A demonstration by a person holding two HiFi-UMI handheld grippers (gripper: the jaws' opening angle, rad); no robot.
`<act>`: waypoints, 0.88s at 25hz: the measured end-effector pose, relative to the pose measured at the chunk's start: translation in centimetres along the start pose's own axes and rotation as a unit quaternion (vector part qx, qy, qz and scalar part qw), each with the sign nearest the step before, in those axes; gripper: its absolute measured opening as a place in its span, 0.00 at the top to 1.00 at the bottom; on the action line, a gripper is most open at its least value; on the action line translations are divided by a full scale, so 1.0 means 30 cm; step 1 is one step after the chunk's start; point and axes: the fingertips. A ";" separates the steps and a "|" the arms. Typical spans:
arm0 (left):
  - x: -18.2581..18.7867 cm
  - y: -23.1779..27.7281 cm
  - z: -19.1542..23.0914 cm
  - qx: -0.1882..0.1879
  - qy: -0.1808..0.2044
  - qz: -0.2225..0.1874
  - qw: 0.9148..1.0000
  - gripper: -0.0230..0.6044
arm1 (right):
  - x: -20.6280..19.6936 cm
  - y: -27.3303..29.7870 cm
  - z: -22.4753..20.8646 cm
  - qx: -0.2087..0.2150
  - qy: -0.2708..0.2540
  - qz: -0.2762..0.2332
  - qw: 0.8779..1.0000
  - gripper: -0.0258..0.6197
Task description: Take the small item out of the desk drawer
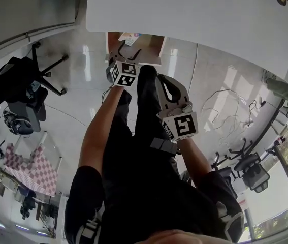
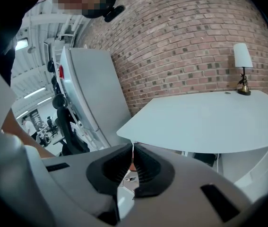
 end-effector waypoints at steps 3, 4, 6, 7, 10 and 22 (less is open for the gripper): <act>-0.058 0.115 0.005 -0.003 0.019 0.034 0.999 0.44 | -0.039 0.030 -0.014 0.002 0.012 0.005 1.000 0.91; -0.076 0.148 0.007 -0.004 0.019 0.044 0.999 0.43 | -0.052 0.037 -0.018 0.003 0.015 0.008 1.000 0.91; -0.110 0.207 0.012 -0.006 0.019 0.061 0.998 0.42 | -0.079 0.049 -0.024 0.007 0.020 0.016 1.000 0.91; -0.125 0.234 0.017 -0.007 0.019 0.069 0.997 0.41 | -0.088 0.056 -0.029 0.009 0.021 0.018 1.000 0.91; -0.170 0.311 0.038 -0.007 0.018 0.099 0.995 0.39 | -0.115 0.071 -0.058 0.012 0.025 0.024 0.999 0.91; -0.238 0.495 0.113 0.015 0.034 0.141 0.989 0.32 | -0.234 0.094 -0.159 -0.002 0.050 0.049 0.998 0.91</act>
Point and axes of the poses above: the fingertips, and each gripper's own axes: y forward along the fingers, z to its left, x out of its top
